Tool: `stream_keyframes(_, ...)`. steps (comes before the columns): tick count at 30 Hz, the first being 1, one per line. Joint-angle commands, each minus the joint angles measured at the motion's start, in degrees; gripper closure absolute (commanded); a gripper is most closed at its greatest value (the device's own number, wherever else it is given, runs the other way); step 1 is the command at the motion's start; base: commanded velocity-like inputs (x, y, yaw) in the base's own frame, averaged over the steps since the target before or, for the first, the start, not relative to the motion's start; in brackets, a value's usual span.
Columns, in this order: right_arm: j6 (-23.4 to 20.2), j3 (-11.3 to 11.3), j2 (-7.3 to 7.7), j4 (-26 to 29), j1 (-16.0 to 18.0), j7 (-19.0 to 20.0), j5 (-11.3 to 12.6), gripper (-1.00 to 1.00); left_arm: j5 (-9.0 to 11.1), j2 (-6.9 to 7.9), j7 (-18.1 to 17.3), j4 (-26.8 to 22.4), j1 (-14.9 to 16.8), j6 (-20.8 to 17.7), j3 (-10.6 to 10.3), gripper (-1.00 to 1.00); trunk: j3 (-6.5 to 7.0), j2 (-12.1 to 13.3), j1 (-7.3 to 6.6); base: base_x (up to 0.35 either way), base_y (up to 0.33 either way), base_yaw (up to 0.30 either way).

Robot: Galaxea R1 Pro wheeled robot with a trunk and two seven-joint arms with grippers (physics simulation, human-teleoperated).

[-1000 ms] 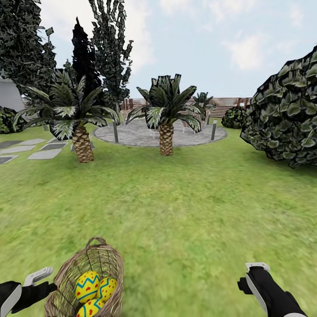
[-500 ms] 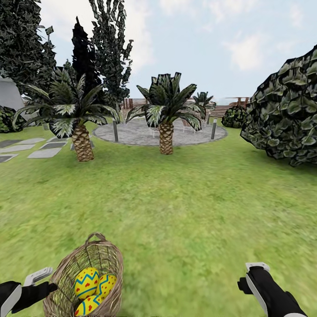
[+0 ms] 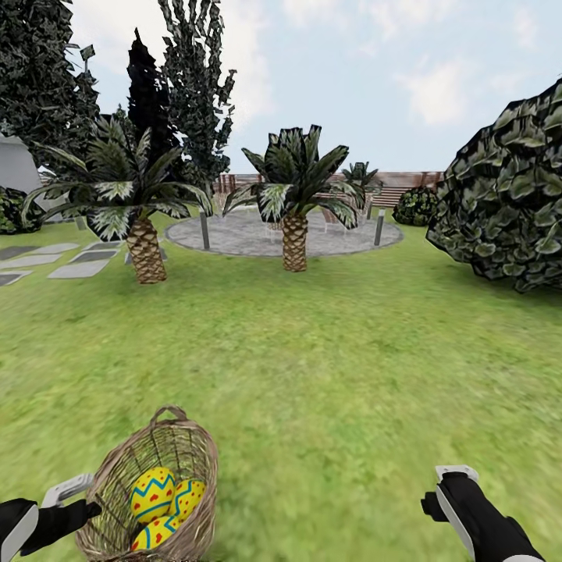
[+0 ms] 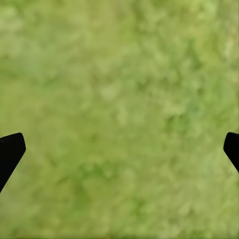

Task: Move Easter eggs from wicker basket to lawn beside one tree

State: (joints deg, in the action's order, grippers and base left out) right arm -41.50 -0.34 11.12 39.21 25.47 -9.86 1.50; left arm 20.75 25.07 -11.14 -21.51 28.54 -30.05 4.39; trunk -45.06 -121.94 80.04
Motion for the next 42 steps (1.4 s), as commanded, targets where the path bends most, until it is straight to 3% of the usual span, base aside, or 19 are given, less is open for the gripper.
stream_keyframes(1,-0.25,-0.01,-0.02,0.08,0.02,-0.21,0.17,-1.00,0.08,-0.03,-0.12,-0.07,0.02,-0.44,0.38,-1.00,-0.24,-0.44,0.22,0.000,0.000,0.000)
stream_keyframes(37,-0.25,-0.01,-0.22,0.03,0.02,-0.23,0.08,-1.00,0.08,-0.20,-0.03,-0.11,0.02,-0.44,0.36,-1.00,-6.71,-14.88,8.12,0.000,0.000,0.000)
stream_keyframes(41,-0.25,-0.01,-0.22,0.00,0.02,-0.24,0.08,-1.00,0.15,-0.20,-0.03,-0.11,0.02,-0.44,0.43,-1.00,-6.71,-14.88,8.12,0.000,0.000,0.000)
stream_keyframes(42,-0.25,-0.01,-0.22,-0.01,0.02,-0.25,0.08,-1.00,0.16,-0.20,-0.03,-0.11,0.02,-0.44,0.46,1.00,-6.71,-14.88,8.12,0.000,0.000,0.000)
